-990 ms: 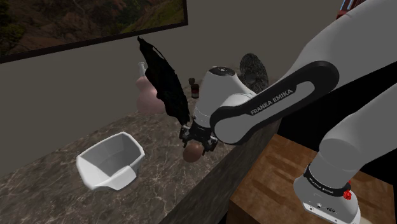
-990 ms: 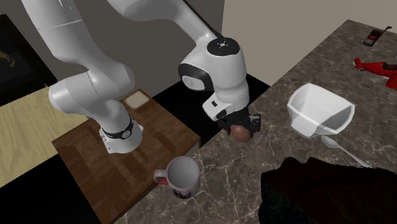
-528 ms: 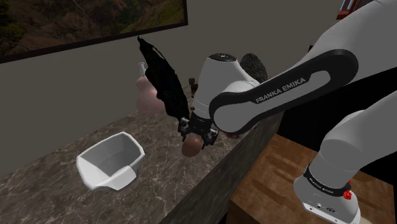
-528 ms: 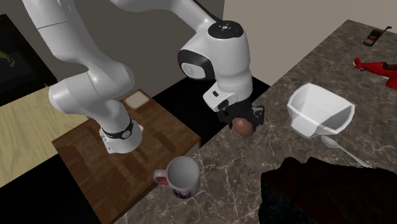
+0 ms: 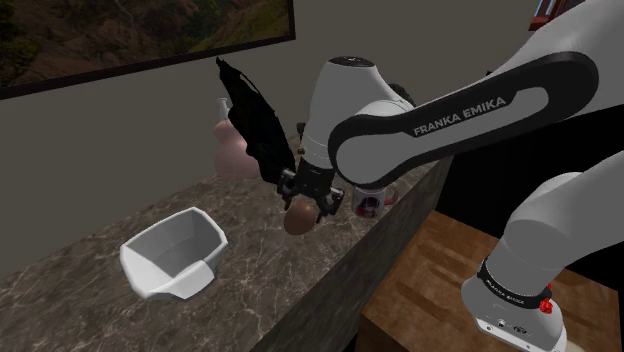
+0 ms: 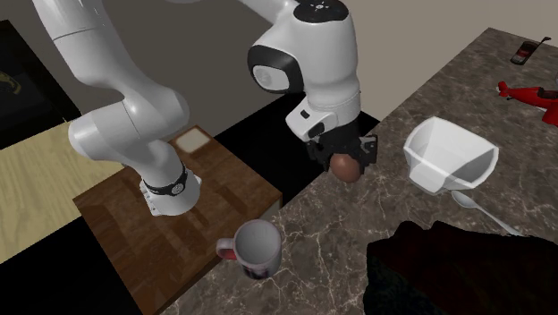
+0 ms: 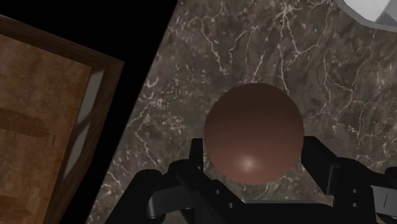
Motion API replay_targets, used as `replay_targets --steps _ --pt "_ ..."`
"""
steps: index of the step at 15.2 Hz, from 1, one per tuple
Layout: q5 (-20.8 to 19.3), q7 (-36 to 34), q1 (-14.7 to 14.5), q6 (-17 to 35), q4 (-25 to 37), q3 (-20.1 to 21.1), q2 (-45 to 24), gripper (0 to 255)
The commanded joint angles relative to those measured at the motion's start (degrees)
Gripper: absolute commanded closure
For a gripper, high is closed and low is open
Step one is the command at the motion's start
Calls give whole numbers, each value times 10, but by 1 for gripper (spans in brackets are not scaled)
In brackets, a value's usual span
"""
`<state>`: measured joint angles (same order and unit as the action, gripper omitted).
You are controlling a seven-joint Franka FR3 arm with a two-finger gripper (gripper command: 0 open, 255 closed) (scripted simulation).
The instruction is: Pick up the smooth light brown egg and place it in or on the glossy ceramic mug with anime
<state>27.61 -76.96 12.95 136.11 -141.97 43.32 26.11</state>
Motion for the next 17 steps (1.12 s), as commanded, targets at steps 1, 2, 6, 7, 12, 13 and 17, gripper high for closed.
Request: replay_targets --steps 1,2,6,7,12,13,17 --pt "-1 0 -1 -19 9 -8 9 255" --pt "-2 0 -2 -27 14 -11 13 255" --pt "-7 -2 -2 -62 35 -23 27 255" --pt "-8 -3 -2 -70 40 -26 30 255" --pt "-8 11 -6 -104 48 -52 51 255" --pt "-5 27 -8 -108 35 -69 64 255" --pt "-2 89 -13 -128 -9 -131 108 255"
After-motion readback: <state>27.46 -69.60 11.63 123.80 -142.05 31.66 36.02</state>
